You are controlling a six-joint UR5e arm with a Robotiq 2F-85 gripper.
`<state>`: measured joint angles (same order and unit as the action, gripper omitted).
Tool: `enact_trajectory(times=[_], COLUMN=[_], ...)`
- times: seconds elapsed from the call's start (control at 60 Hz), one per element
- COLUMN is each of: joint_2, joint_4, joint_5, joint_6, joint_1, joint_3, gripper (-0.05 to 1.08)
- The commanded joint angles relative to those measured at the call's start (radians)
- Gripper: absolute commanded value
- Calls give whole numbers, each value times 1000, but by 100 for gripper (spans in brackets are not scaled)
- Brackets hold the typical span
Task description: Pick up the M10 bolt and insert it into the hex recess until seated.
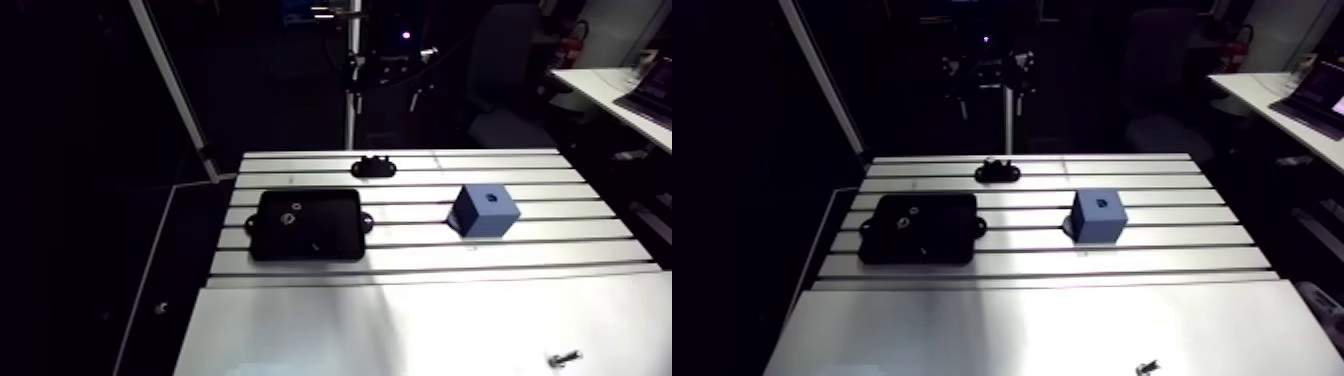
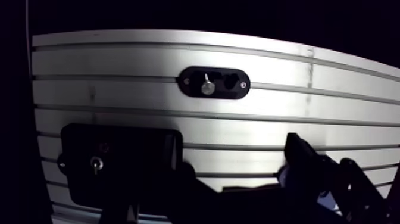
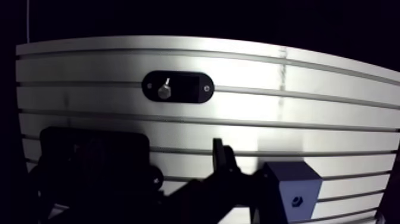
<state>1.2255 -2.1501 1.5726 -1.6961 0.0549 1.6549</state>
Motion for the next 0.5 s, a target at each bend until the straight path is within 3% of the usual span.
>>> enact_trajectory(times=[0.017,0.5], joint_2=[-55,-118], joint_4=[-43,-84], joint_5=[-1,-3], joint_6=[3,17], joint_1=[-3,-3], joint_3=[0,-5], gripper=[8,40])
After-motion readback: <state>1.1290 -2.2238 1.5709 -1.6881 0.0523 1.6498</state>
